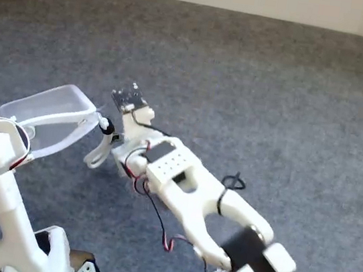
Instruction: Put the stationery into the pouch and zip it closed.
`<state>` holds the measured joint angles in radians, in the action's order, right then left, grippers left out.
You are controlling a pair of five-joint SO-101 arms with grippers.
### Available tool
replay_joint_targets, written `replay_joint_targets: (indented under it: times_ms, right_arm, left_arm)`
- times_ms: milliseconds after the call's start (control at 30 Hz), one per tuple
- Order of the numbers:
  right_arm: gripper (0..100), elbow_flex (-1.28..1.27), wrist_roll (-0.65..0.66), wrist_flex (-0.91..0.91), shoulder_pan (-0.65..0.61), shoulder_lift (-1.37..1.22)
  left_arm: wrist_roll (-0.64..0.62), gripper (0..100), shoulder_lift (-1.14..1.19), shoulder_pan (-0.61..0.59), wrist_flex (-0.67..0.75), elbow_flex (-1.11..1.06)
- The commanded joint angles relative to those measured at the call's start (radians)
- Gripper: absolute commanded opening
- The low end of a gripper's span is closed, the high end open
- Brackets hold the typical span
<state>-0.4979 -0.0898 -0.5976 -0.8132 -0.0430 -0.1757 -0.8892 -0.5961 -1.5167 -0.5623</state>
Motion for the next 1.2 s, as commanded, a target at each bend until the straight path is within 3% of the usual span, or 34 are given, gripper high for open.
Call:
replay_joint_targets:
  times_ms: [0, 467, 667, 767, 1167]
  right_arm:
    - [11.7, 0.111, 0.02, -0.005, 0.044, -0.041]
    - [11.6, 0.182, 0.089, -0.01, 0.042, -0.217]
    - [6.7, 0.183, 0.1, -0.094, 0.042, -0.223]
    - [2.2, 0.183, 0.187, -0.145, 0.047, -0.222]
    - [1.4, 0.262, 0.296, -0.47, 0.082, -0.222]
  left_arm:
    - [0.006, 1, -0.002, -0.012, 0.003, -0.016]
    - [0.006, 1, -0.002, -0.012, 0.012, -0.019]
    - [0.006, 1, -0.002, -0.012, 0.012, -0.019]
    - [0.006, 1, -0.002, -0.012, 0.012, -0.019]
    - [0.006, 1, -0.002, -0.012, 0.012, -0.019]
